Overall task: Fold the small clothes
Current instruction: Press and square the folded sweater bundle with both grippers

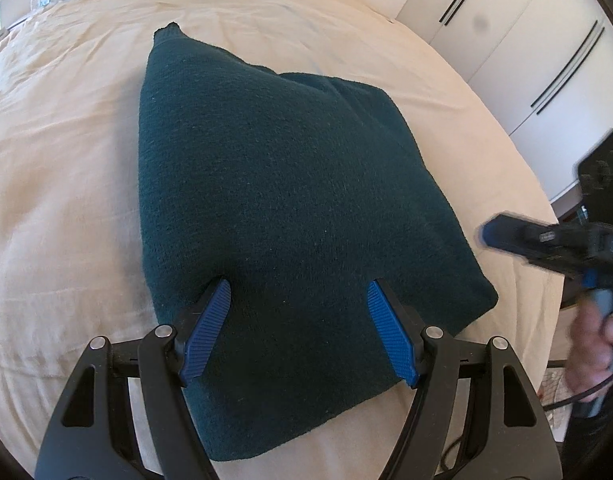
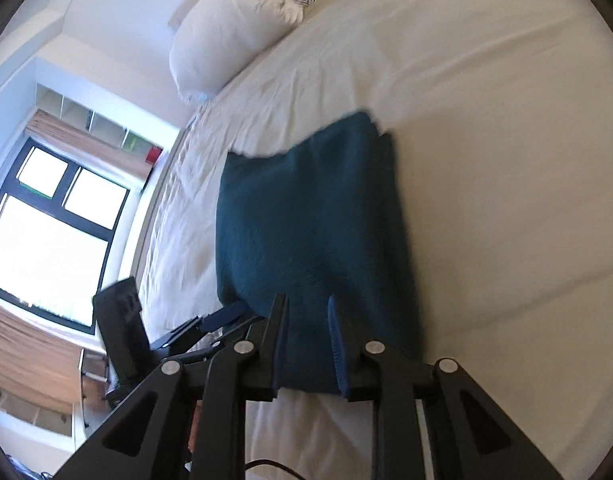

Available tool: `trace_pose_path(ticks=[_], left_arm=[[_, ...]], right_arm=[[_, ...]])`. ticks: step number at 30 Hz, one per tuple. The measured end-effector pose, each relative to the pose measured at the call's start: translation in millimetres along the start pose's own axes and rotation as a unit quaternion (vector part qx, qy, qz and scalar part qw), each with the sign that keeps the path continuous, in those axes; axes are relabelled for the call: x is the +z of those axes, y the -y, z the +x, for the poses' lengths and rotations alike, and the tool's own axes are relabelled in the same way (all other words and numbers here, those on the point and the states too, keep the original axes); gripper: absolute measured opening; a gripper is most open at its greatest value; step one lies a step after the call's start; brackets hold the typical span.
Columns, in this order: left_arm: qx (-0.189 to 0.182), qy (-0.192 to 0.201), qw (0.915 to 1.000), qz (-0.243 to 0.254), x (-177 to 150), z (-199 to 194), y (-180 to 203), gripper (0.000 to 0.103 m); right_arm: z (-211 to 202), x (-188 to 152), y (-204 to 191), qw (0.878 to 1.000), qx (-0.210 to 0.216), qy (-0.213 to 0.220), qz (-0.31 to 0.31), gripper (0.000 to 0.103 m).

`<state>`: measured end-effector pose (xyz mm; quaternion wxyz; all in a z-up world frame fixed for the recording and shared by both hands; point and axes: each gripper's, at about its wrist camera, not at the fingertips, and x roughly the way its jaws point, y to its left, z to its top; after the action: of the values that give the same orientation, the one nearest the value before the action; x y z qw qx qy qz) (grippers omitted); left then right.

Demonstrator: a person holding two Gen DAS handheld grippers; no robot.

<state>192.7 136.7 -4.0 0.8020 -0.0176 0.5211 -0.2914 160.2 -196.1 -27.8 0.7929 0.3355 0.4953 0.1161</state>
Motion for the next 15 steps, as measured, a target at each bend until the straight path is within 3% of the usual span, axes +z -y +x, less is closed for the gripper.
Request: trace_pose_path(ticks=[2, 3, 4, 6, 8, 11, 15], left_arm=[[-0.004, 0.000, 1.0000, -0.001, -1.4, -2.2, -1.7, 0.070], [-0.013, 0.002, 0.9999, -0.007, 0.0, -3.8, -3.8, 0.070], [-0.020, 0.006, 0.9997, -0.012, -0.1, -7.2, -5.5, 0.070], [-0.030, 0.018, 0.9992, -0.019, 4.5, -15.2, -6.9, 0.070], [-0.031, 0.038, 0.9986, -0.018, 12.6, -24.4, -6.7, 0.070], [0.001, 0.063, 0.9980, -0.001, 31.6, -31.3, -4.2, 0.070], [0.047, 0.045, 0.9977, 0.016, 58.1, -8.4, -6.8, 0.070]], right_arm=[[21.1, -0.9, 7.6, 1.000, -0.016, -0.021, 0.017, 0.019], [29.4, -3.6, 16.3, 0.999, -0.041, -0.026, 0.017, 0.000], [33.2, -7.1, 25.0, 0.998, -0.055, -0.025, 0.013, 0.000], [24.9, -13.4, 42.7, 0.999, -0.033, -0.013, 0.032, 0.000], [17.9, -17.3, 47.6, 0.999, -0.039, -0.004, 0.030, 0.000], [10.9, -22.7, 53.0, 0.998, -0.050, 0.002, 0.023, 0.000], [9.5, -28.4, 50.2, 0.998, -0.044, 0.010, 0.032, 0.000]])
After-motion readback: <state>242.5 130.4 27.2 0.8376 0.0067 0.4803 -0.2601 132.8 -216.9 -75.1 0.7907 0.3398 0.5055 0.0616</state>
